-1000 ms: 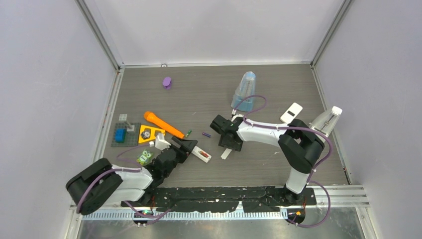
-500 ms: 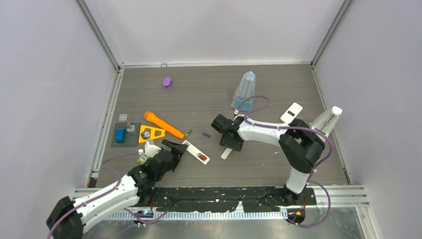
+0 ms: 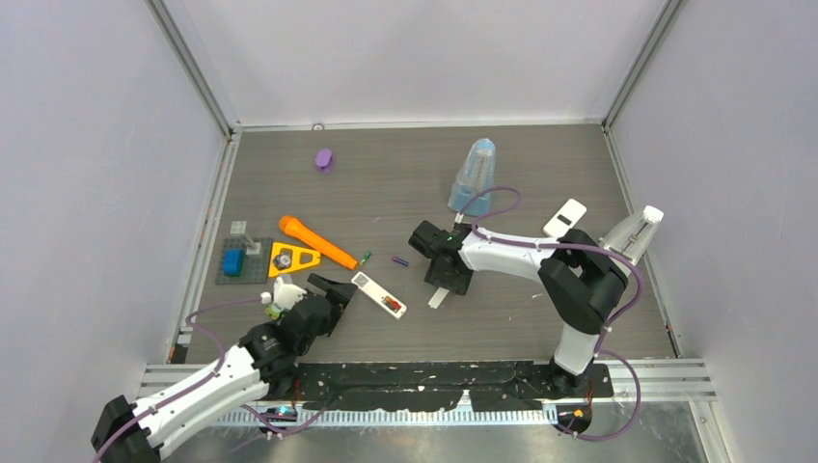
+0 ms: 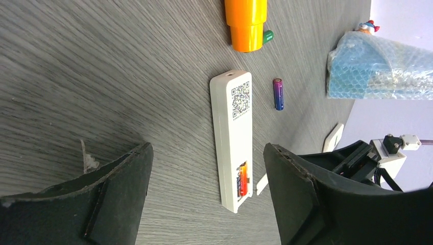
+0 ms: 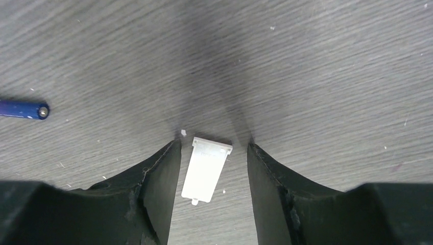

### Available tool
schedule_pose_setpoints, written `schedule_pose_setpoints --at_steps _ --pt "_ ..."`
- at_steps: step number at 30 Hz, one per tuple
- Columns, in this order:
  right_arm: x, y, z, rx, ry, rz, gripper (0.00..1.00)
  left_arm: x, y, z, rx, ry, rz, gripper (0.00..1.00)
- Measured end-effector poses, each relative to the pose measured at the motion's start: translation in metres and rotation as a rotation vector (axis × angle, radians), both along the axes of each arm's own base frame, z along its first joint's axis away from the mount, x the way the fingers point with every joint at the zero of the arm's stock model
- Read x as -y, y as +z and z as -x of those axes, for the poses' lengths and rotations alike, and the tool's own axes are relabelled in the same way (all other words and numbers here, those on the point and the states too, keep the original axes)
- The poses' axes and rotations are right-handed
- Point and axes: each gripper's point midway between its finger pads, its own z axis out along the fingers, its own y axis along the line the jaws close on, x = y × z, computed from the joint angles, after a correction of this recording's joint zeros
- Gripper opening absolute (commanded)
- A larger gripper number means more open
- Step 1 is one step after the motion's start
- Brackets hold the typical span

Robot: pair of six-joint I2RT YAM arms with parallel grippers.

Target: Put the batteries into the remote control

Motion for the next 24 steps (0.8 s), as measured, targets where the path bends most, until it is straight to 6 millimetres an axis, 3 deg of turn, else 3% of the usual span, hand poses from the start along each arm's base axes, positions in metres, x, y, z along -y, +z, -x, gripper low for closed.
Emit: schedule_pose_setpoints --at_steps 17,24 --pt "-0.0100 -0.0019 0.0081 -0.102 -0.042 0.004 0.44 -0.0034 0.0021 0.0003 0.016 -0.010 -0.027 0.81" --pt "-0.0090 -0.0020 0.0074 -0.110 -0.043 0.027 0.51 -0.0027 0.0072 -0.0017 0.050 -0.036 -0.051 0.81"
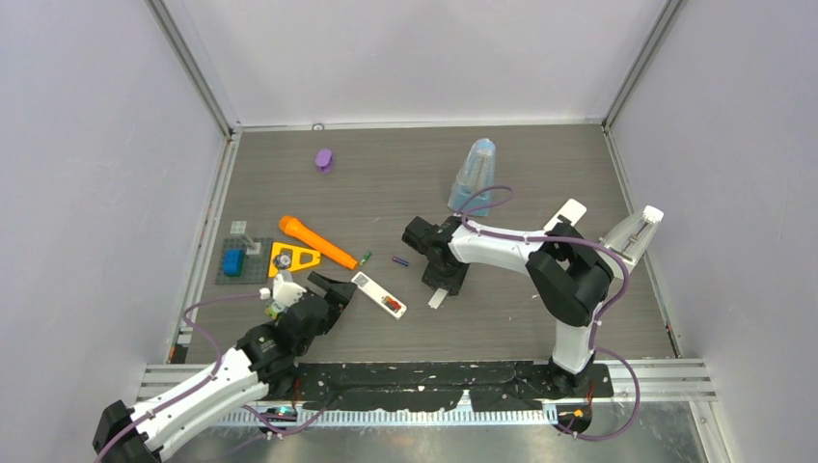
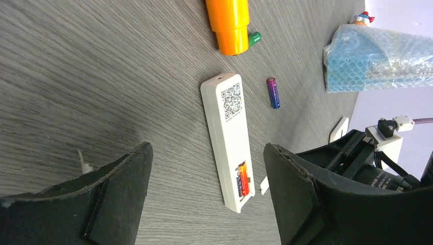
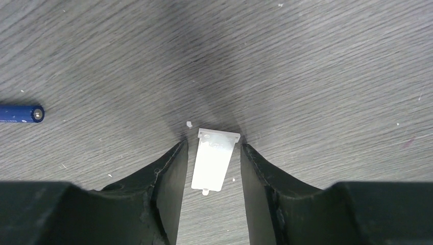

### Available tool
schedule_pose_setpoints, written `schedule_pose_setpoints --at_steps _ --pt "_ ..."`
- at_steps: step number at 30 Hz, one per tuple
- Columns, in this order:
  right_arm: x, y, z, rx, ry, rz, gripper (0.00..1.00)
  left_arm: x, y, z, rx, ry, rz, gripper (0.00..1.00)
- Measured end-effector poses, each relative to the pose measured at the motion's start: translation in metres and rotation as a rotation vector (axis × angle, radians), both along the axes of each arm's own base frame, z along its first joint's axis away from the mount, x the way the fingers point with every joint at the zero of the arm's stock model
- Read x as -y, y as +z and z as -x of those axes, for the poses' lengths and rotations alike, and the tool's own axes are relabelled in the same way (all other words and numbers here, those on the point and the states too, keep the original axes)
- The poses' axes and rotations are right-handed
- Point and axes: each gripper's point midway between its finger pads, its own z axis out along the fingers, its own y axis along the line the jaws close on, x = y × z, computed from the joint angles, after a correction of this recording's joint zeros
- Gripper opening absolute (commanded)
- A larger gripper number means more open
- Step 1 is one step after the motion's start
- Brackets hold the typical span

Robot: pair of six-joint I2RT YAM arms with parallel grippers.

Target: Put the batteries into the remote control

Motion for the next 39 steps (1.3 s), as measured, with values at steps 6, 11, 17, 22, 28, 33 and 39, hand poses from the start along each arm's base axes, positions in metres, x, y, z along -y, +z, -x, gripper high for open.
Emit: schedule_pose_setpoints --at_steps 6,11,17,22,28,33,39 --pt "0.005 0.000 0.002 0.000 -0.008 0.015 0.56 0.002 0.003 -0.002 0.020 -0.019 -0.014 0.81" --pt "0.006 0.000 0.000 0.003 -0.014 0.012 0.47 0.003 0.002 -0.003 0.021 -0.023 -0.020 0.81" --pt "0.003 -0.001 -0.003 0.018 -0.007 -0.011 0.44 0.005 0.003 -0.005 0.027 -0.027 -0.020 0.81" --pt "0.003 -0.001 -0.004 0.029 -0.002 -0.022 0.50 0.005 0.003 -0.005 0.031 -0.033 -0.026 0.81" --pt "0.000 0.000 -0.006 0.050 -0.002 -0.047 0.55 0.006 0.004 -0.005 0.035 -0.035 -0.024 0.81" --pt "0.012 0.000 -0.009 0.081 0.008 -0.013 0.54 0.007 0.006 -0.006 0.041 -0.036 -0.017 0.81" --pt "0.016 -0.001 -0.009 0.083 0.025 0.003 0.50 0.010 0.007 -0.007 0.042 -0.040 -0.011 0.81"
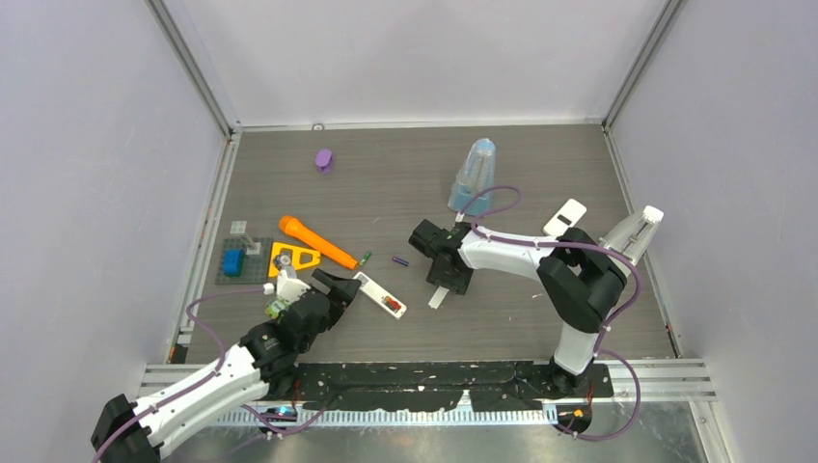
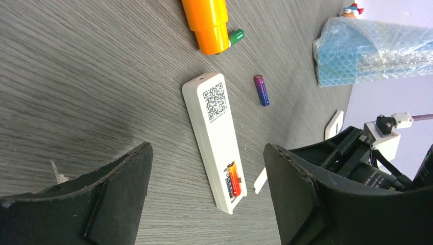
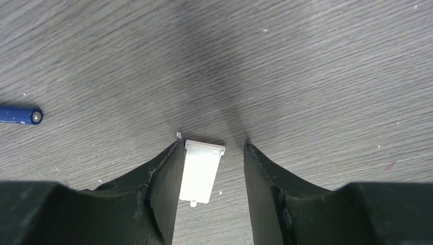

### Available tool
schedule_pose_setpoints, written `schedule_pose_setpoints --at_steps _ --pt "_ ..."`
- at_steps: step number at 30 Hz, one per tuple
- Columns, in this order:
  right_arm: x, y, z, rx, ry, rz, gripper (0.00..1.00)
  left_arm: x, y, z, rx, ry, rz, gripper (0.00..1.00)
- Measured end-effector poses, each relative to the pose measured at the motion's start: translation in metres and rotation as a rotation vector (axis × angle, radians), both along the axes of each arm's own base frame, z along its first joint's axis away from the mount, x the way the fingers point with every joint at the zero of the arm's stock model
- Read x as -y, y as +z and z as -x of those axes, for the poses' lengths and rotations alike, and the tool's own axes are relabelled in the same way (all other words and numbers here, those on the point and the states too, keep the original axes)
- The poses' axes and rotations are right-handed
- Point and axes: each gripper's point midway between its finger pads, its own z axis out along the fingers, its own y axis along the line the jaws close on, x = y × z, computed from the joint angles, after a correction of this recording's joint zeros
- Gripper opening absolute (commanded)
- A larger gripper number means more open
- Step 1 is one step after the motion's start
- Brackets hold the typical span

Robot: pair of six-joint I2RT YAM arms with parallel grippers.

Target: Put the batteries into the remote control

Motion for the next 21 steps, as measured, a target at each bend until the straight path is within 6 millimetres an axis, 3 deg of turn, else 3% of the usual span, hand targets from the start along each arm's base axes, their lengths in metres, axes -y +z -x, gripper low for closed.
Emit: schedule_pose_setpoints --at_steps 14,21 --pt "0.0002 -0.0005 -0.0012 -0.007 0.011 -0.004 0.34 0.0011 0.0007 -0.0004 0.002 -0.003 0.003 0.81" --pt "-0.0003 -0.0005 -0.0013 -0.010 0.010 -0.008 0.31 0.0063 0.0035 -0.0009 0.018 -0.037 -0.004 0.81"
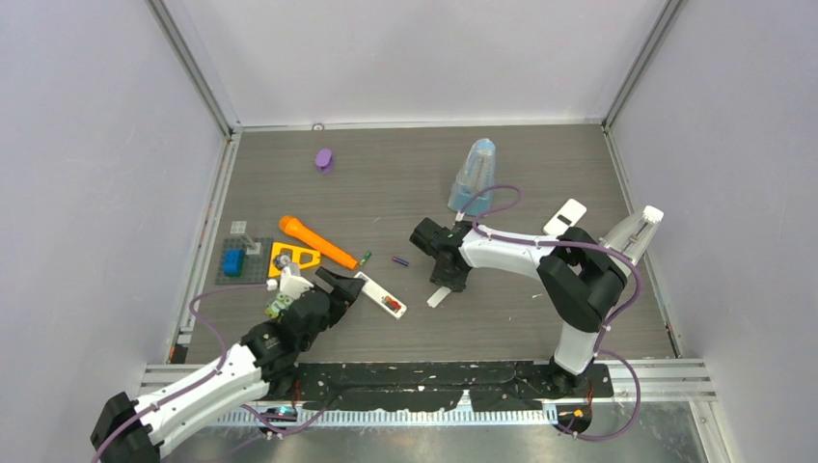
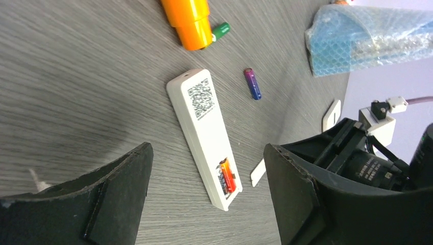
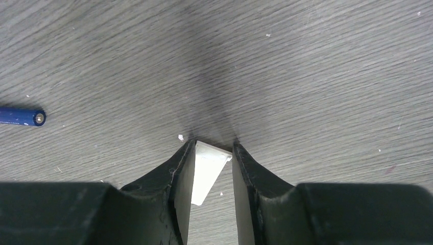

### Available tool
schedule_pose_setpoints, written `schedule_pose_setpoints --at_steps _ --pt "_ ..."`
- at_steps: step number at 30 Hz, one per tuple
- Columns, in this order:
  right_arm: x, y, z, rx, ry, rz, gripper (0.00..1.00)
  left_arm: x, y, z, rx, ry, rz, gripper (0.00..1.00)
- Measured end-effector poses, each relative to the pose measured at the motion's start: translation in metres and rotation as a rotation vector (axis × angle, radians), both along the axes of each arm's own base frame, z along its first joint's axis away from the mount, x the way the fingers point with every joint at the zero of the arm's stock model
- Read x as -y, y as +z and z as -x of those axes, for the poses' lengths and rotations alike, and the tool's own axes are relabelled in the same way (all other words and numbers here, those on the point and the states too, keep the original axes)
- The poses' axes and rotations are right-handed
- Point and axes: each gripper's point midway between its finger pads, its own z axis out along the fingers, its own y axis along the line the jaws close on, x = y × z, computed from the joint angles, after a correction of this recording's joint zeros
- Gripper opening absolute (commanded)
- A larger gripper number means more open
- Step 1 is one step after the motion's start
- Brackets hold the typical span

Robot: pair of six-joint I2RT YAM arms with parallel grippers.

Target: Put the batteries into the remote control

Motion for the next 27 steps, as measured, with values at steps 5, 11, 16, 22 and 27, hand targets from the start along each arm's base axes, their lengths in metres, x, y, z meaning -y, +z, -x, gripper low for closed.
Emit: schedule_pose_setpoints --at_steps 5,11,16,22,27 --pt "0.000 0.000 0.000 0.000 0.002 0.001 0.30 0.012 0.007 -0.002 0.041 -0.066 -0.008 0.81" --pt "0.000 0.001 -0.001 0.002 0.012 0.001 0.30 0.035 0.012 -0.003 0.089 -0.207 -0.041 0.81" --pt "-0.001 0.003 0.000 0.008 0.027 -0.007 0.30 0.065 0.028 -0.005 0.137 -0.348 -0.046 0.80" --pt "0.001 0.004 -0.001 0.015 0.053 0.001 0.30 0.089 0.042 -0.008 0.183 -0.441 -0.018 0.80" --pt "0.009 0.008 -0.002 0.029 0.080 0.034 0.30 0.095 0.048 -0.007 0.205 -0.475 -0.009 0.80"
